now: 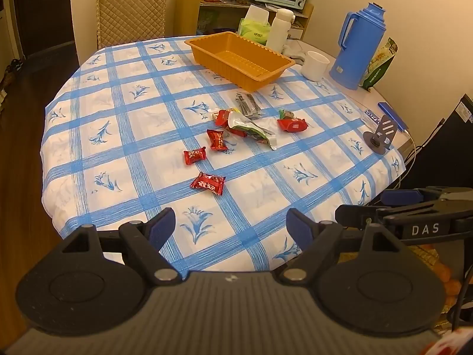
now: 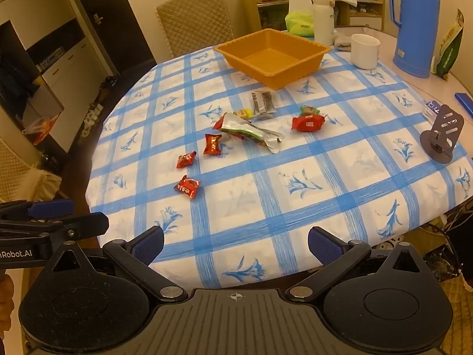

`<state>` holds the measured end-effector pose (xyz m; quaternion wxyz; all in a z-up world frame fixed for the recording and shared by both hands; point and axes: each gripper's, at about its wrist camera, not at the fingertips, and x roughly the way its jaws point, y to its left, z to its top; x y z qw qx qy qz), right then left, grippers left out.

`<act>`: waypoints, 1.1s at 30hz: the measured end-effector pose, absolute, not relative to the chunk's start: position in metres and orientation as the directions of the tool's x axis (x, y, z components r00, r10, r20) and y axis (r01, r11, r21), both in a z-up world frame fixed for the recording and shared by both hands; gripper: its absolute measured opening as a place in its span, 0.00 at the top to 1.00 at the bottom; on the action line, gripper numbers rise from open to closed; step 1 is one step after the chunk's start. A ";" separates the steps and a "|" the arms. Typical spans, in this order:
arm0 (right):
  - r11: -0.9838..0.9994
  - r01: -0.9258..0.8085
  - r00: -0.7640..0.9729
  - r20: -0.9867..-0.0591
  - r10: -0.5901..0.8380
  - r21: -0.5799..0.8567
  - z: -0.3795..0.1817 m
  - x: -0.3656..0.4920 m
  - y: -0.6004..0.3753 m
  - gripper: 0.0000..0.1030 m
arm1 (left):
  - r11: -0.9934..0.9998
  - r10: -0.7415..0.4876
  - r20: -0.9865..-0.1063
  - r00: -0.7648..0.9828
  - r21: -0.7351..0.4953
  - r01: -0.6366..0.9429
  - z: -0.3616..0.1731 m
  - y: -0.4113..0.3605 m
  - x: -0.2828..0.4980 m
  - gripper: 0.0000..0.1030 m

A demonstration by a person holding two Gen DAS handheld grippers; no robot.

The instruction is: Organize snacks

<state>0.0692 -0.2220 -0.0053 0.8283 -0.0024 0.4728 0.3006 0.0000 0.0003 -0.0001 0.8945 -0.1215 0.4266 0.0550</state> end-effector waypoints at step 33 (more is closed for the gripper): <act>0.819 -0.501 0.371 -0.785 0.496 0.280 -0.006 0.073 -0.213 0.00 | 0.964 -0.006 -0.778 0.628 -0.172 -0.203 0.000 0.000 0.000 0.22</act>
